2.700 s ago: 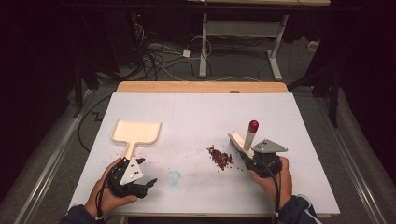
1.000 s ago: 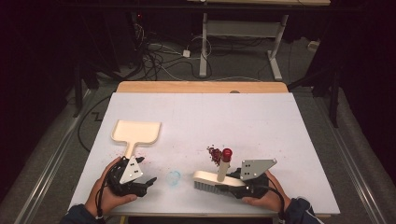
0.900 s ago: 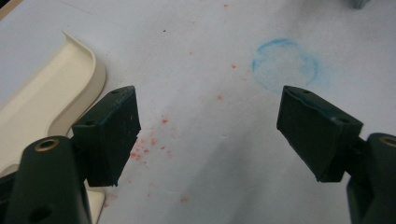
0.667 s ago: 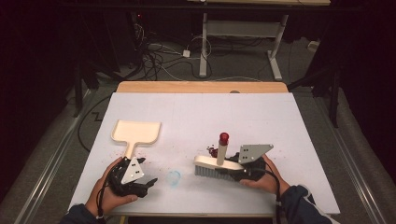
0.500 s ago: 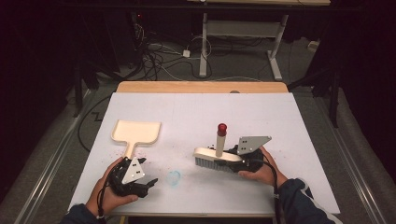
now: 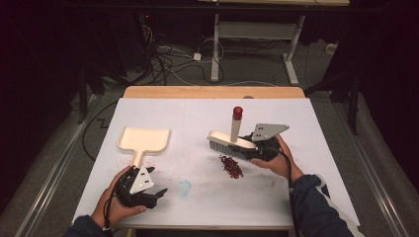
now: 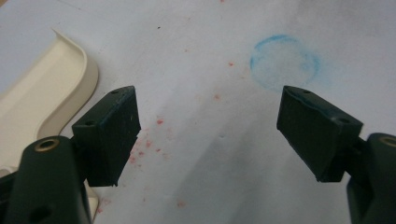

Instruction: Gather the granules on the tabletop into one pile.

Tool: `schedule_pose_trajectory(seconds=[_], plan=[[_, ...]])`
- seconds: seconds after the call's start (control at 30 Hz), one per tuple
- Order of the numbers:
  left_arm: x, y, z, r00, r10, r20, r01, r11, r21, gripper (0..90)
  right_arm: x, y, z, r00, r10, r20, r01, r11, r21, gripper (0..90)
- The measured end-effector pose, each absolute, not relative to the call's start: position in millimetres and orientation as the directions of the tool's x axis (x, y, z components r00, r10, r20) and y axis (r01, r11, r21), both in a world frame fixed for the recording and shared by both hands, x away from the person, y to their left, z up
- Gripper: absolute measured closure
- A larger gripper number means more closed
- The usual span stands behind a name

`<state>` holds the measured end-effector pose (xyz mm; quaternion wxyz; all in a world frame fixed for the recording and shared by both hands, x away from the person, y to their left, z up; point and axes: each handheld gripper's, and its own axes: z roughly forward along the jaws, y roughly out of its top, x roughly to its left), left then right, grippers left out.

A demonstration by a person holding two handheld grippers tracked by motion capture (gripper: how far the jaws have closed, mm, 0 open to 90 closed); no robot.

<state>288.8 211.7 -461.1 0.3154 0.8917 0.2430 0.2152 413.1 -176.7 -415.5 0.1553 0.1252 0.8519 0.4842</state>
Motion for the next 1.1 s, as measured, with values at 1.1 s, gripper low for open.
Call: schedule_pose_trajectory(seconds=[1.1], plan=[[291,211,-463,0.789,0.570,0.231,0.304,-0.688,0.659,20.5,410,-191,-438,-0.941,0.268,-0.207,-0.031,0.540,0.841,67.3]])
